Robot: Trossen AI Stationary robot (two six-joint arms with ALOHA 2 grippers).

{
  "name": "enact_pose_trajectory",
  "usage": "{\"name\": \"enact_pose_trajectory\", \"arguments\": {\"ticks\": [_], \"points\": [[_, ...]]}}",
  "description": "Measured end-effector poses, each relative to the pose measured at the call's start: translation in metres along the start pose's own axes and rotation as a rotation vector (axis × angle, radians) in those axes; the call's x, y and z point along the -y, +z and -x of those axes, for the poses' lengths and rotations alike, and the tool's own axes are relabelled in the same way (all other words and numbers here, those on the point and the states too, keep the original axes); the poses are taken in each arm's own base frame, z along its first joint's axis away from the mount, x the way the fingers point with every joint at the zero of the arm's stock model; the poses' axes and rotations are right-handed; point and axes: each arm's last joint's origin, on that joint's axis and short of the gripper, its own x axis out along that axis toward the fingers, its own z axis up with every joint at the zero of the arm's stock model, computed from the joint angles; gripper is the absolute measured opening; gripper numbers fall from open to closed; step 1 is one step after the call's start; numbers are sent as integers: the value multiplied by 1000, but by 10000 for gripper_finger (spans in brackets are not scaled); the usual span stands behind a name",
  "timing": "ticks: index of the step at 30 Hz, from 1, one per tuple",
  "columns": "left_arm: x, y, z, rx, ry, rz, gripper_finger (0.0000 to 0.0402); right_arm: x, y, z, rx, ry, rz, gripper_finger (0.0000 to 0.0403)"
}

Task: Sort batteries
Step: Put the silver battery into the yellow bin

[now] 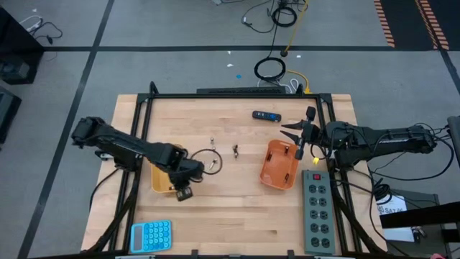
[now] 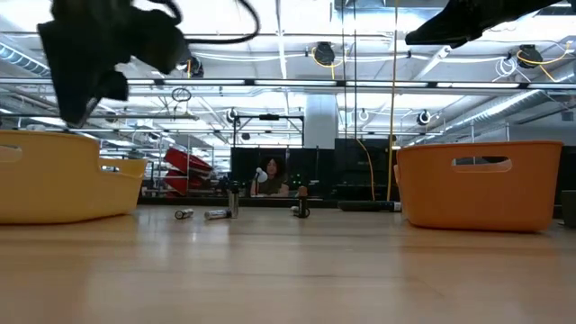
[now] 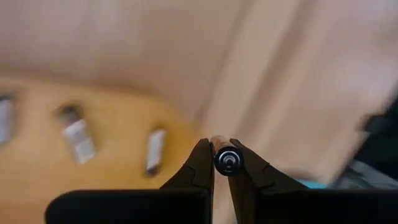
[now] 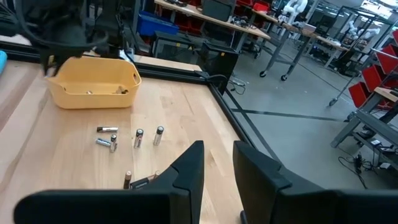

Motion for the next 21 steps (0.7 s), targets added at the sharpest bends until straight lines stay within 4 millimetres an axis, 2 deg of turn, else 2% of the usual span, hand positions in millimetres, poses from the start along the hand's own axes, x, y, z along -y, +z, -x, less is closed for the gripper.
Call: {"name": "enact_pose_trajectory", "arguments": {"ticks": [4,9,12,18,21], "points": [[-10,-12,15,72,130,35,28,0,0,0,0,0,-4,77],[-14,-19,23,122,135,50,28,0,0,0,0,0,-17,77],[-24,-25,8,92,161,62,28,0,0,0,0,0,-20,77],[-46,-35,-39,68,143,29,28,0,-1,0,-7,2,-39,77],[-53,-38,-52,73,137,12,28,0,-1,0,-8,2,-49,77]]}}
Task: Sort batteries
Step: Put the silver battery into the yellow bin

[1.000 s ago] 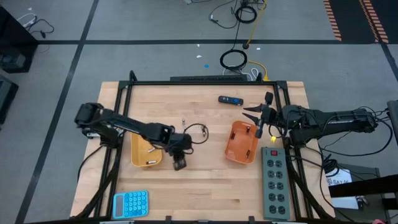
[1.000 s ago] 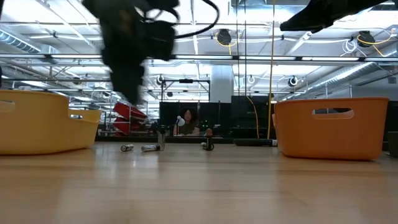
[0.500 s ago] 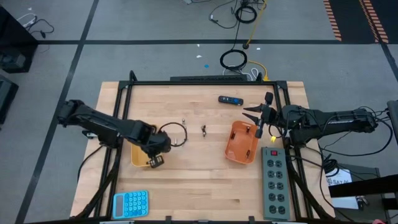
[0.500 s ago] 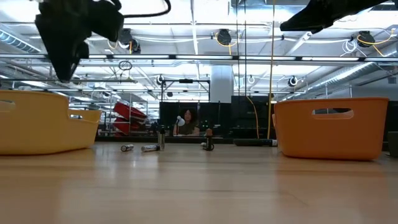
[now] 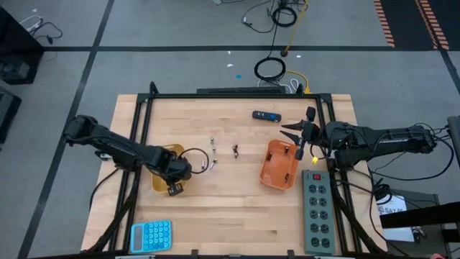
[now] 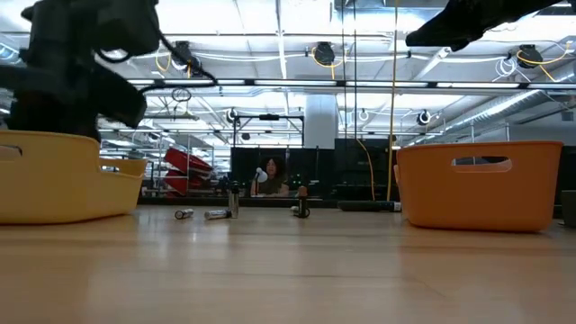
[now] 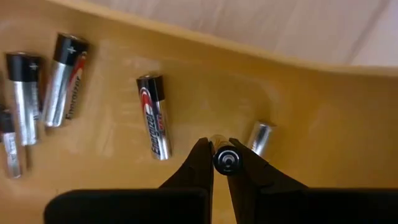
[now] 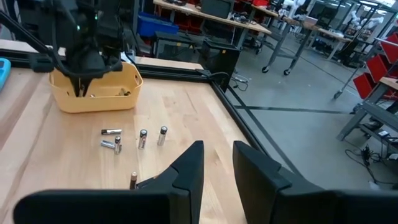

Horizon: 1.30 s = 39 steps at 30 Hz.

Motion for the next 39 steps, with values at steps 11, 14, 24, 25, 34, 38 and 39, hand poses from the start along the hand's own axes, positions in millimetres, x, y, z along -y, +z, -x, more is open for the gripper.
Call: {"name": "enact_pose_trajectory", "arguments": {"ticks": [11,14,24,25,34,38,39], "points": [[-5,-3,-22,67,-50,-72,39,1,6,0,59,-3,-45,77],[-6,-4,-24,72,-53,-87,40,1,6,0,58,-2,-60,77],[-7,-4,-25,84,-43,-85,86,-2,4,-5,32,1,-73,77],[-7,-4,-25,84,-44,-78,91,-2,3,-6,28,1,-72,77],[-7,-4,-25,119,7,-68,143,-4,3,-9,18,-1,-91,77],[-7,-6,-25,127,39,-76,163,-3,9,-11,51,-13,-95,77],[-7,-7,-25,127,45,-79,165,-2,12,-13,53,-19,-93,77]]}}
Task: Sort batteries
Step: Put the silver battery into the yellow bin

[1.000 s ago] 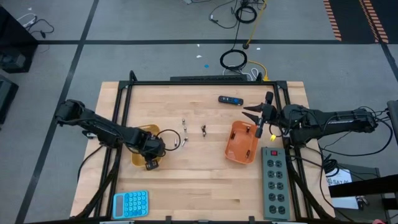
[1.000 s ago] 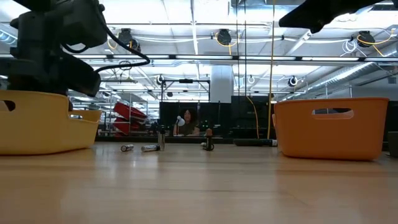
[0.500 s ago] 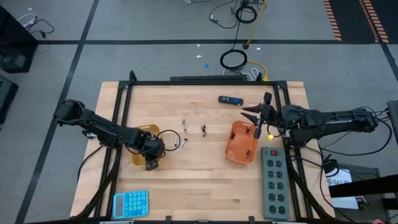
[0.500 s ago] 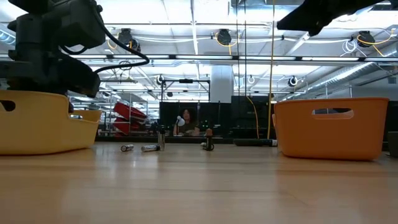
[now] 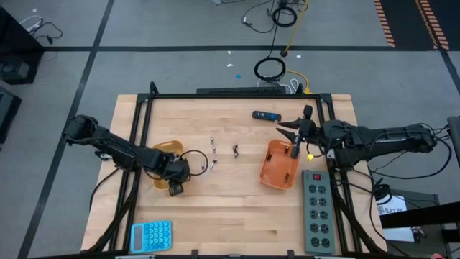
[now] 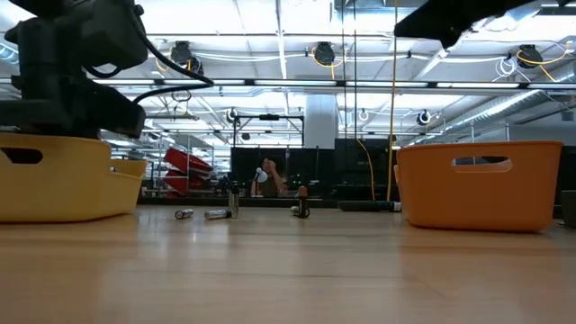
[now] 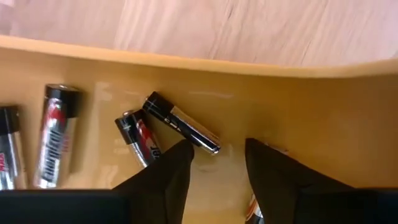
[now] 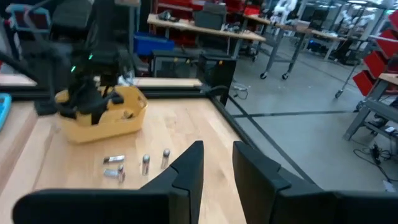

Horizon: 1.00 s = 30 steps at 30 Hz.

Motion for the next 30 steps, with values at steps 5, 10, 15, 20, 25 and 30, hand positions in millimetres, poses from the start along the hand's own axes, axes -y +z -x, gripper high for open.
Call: {"name": "enact_pose_trajectory", "arguments": {"ticks": [5,10,15,20,25,30], "points": [[4,-5,1,-14,11,-47,168,-2,12,-19,-38,-22,0,77],[5,-8,9,-43,-11,-106,168,-7,11,-49,-119,64,-4,77],[5,-5,30,20,14,-123,168,-7,11,-77,-185,121,12,77],[4,-6,47,66,0,-99,168,-7,18,-92,-197,183,11,77],[4,-3,65,219,28,-114,168,-11,7,-105,-260,191,-1,77],[1,-1,74,318,97,-149,168,-21,-4,-115,-310,213,6,77]]}}
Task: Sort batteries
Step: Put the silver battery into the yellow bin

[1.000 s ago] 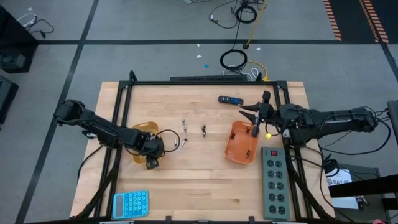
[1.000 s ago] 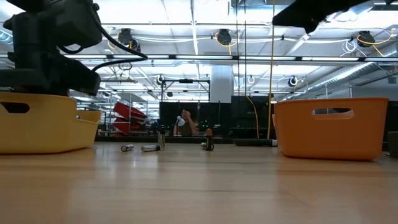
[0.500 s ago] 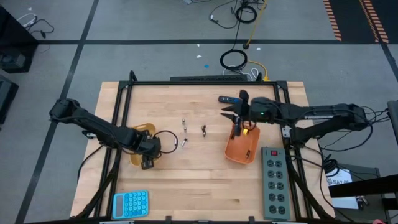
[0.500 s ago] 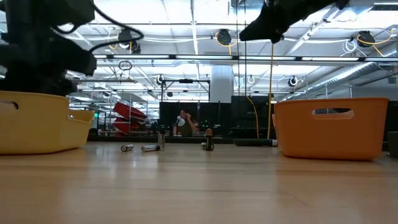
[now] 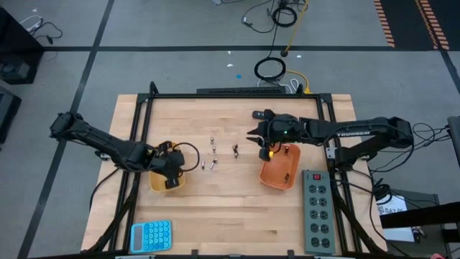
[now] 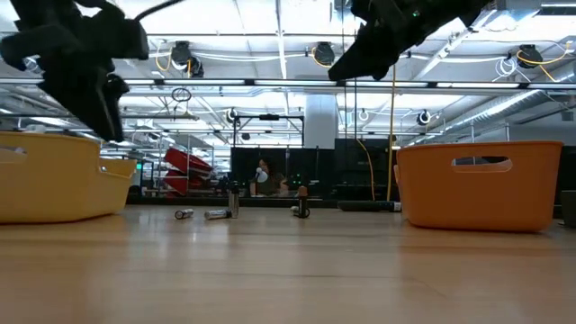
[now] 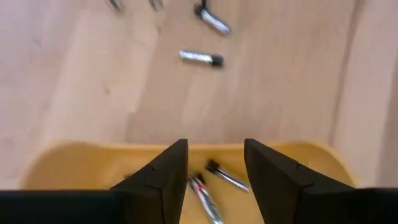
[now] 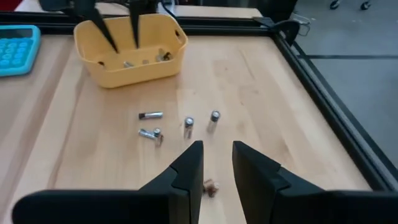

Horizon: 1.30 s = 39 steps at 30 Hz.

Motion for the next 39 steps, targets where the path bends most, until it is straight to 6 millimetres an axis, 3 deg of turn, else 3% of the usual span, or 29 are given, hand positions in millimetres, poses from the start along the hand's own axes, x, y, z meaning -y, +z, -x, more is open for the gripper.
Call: {"name": "enact_pose_trajectory", "arguments": {"ticks": [7,14,18,27,33,39], "points": [[3,16,-1,203,122,-107,168,-8,-4,-11,-12,-30,-32,72],[2,36,-9,319,237,-241,168,-11,-19,-25,-120,-134,-70,14],[-13,50,-23,335,235,-123,168,-25,-23,-29,-87,-89,-26,5],[-49,71,-55,295,78,14,168,-50,-40,-27,55,-33,-5,52],[-77,73,-71,229,22,82,168,-62,-51,-28,176,-4,-39,54],[-94,73,-82,210,10,86,168,-74,-67,-34,169,-86,19,54]]}}
